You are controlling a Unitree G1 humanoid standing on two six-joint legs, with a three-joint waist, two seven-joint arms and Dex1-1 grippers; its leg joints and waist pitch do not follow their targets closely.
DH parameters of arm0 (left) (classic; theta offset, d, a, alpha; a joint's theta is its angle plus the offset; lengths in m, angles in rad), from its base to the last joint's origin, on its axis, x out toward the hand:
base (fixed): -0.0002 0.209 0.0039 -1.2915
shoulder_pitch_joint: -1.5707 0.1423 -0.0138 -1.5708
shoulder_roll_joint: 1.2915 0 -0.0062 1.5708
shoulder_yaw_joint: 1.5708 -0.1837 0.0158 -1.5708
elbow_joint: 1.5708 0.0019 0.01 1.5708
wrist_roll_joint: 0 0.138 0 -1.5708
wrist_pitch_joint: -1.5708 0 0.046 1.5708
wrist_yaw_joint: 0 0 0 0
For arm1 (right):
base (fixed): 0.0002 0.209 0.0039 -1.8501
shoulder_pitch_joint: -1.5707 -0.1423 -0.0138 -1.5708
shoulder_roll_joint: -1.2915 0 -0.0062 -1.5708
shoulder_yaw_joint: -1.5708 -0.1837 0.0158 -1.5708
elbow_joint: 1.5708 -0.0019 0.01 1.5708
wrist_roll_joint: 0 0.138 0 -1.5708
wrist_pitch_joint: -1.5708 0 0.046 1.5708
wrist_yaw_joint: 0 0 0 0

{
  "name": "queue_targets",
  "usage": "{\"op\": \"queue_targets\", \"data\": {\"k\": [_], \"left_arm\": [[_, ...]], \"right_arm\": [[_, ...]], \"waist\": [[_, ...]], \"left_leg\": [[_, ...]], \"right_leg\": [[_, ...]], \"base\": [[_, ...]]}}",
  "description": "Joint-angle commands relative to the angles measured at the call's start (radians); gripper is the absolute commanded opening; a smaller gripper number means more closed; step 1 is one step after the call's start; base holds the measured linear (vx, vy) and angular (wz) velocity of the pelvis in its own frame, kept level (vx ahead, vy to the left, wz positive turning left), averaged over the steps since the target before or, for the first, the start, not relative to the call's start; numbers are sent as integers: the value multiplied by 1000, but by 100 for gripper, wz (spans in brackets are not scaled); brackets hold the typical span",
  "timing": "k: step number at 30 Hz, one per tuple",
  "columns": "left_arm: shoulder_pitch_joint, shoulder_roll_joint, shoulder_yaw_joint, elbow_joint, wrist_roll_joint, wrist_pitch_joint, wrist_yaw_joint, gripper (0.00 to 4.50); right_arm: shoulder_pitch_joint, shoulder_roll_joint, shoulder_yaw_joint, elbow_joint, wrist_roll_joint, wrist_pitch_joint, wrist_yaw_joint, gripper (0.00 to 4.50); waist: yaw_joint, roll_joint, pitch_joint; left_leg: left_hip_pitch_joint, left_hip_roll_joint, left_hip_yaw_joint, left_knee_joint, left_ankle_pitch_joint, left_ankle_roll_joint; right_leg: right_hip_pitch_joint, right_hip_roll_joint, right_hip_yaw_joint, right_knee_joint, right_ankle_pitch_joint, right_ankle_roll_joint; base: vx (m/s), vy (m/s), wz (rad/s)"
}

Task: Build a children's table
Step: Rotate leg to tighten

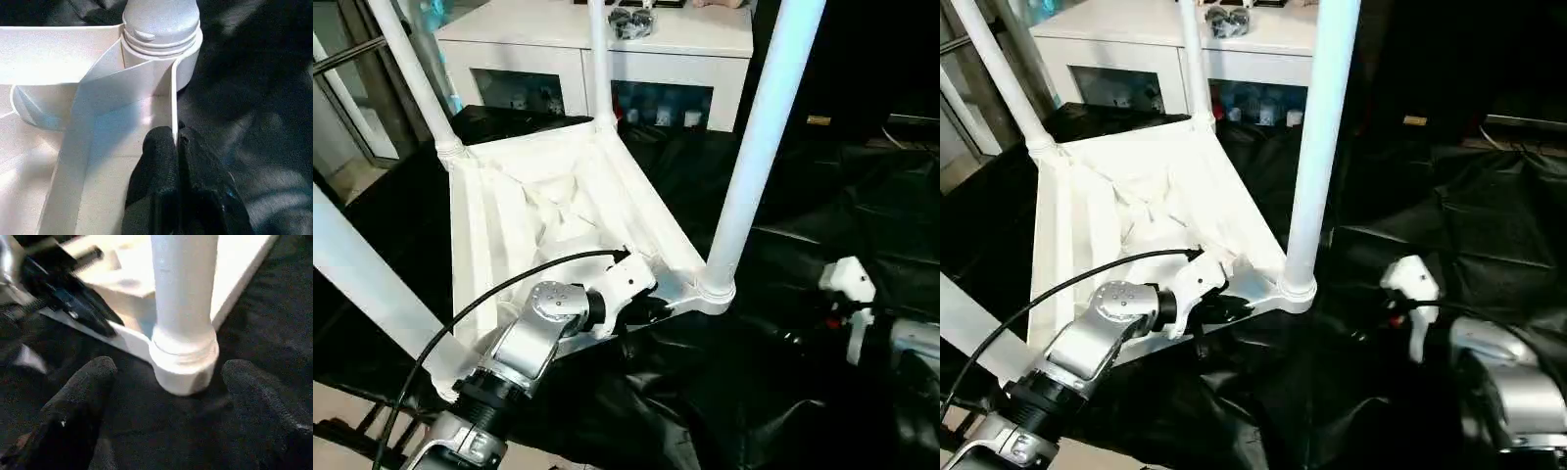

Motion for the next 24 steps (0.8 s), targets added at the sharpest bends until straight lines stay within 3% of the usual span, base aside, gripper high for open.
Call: {"op": "queue_targets", "data": {"k": [1,4,13,17,21,24], "left_arm": [[11,5,-8,-9,-24,-19,-23,0],[8,9,-9,-9,-28,-19,-26,0],[15,55,-28,-37,-47,-25,-107,0],[7,84,-20,-35,-57,-36,-133,0],[-17,74,8,5,-42,-53,-73,0],[-27,36,55,8,-66,-42,-10,0]], "right_arm": [[3,-3,17,-44,23,24,19,390],[0,10,37,-67,32,49,33,390],[-39,27,59,-39,6,25,-11,390],[-37,9,66,-77,40,74,25,390],[-20,-21,83,-108,58,111,62,390],[-6,-45,81,-125,63,124,74,390]], "waist": [[6,-32,-50],[10,-31,-49],[10,-34,-50],[11,-34,-51],[14,-37,-49],[12,-38,-46]], "left_leg": [[5,22,-10,-53,-186,116],[6,23,-10,-53,-186,112],[8,21,-10,-53,-179,95],[8,21,-9,-51,-166,102],[8,23,-9,-51,-167,105],[8,21,-9,-52,-200,91]], "right_leg": [[41,-36,21,-67,-241,-197],[40,-36,21,-66,-239,-203],[40,-37,22,-63,-239,-200],[42,-37,23,-58,-206,-209],[43,-38,24,-57,-200,-212],[41,-38,23,-63,-259,-198]], "base": [[0,0,0],[0,0,0],[0,0,0],[0,0,0],[0,0,0],[0,0,0]]}}
